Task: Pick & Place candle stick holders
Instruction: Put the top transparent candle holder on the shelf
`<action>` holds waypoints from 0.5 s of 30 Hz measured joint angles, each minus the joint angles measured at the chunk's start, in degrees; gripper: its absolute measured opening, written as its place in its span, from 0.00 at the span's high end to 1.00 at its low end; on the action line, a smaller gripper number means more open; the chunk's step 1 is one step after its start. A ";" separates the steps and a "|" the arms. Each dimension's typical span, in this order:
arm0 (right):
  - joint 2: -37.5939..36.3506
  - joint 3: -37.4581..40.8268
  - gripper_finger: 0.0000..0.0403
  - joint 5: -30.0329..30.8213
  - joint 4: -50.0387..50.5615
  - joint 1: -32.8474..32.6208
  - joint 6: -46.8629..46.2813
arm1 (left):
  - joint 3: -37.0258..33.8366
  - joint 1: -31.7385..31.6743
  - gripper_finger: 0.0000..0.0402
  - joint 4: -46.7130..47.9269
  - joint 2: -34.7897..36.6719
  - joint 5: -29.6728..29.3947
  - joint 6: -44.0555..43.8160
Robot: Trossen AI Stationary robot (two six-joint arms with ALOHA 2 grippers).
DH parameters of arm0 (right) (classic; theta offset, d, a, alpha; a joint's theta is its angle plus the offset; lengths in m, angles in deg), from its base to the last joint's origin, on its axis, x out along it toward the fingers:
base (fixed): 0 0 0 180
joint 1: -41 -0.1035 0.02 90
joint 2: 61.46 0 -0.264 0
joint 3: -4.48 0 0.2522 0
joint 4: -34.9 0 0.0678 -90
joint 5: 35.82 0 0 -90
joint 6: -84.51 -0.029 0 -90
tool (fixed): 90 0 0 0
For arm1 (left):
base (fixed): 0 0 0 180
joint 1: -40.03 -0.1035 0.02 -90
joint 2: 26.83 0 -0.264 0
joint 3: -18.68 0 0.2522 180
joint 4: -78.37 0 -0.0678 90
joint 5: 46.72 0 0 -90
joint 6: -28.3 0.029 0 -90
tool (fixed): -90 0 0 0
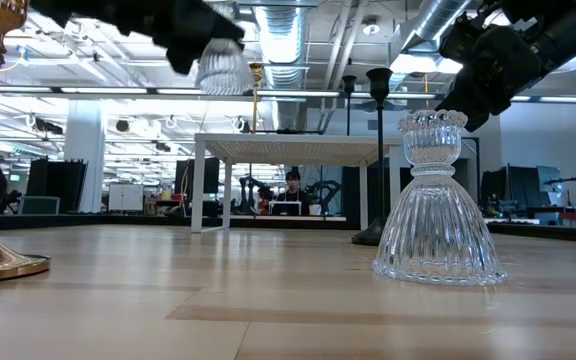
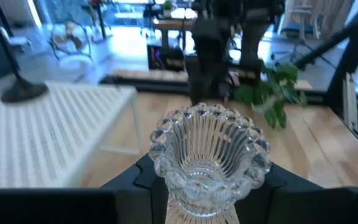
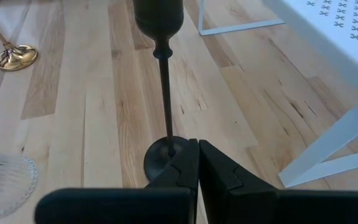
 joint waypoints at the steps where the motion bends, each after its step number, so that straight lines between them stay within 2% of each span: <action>1: 0.00 0.00 1.00 0.00 0.01 0.02 0.00 | 0.84 -0.34 0.67 0.01 -0.11 -0.06 0.85; 5: 0.00 0.00 1.00 0.00 0.01 0.02 0.00 | 4.07 -2.55 0.68 0.00 -2.00 -1.35 2.92; 15: 0.00 0.00 1.00 0.00 0.04 0.00 0.00 | 13.89 -11.47 0.66 0.00 -12.14 -1.92 4.33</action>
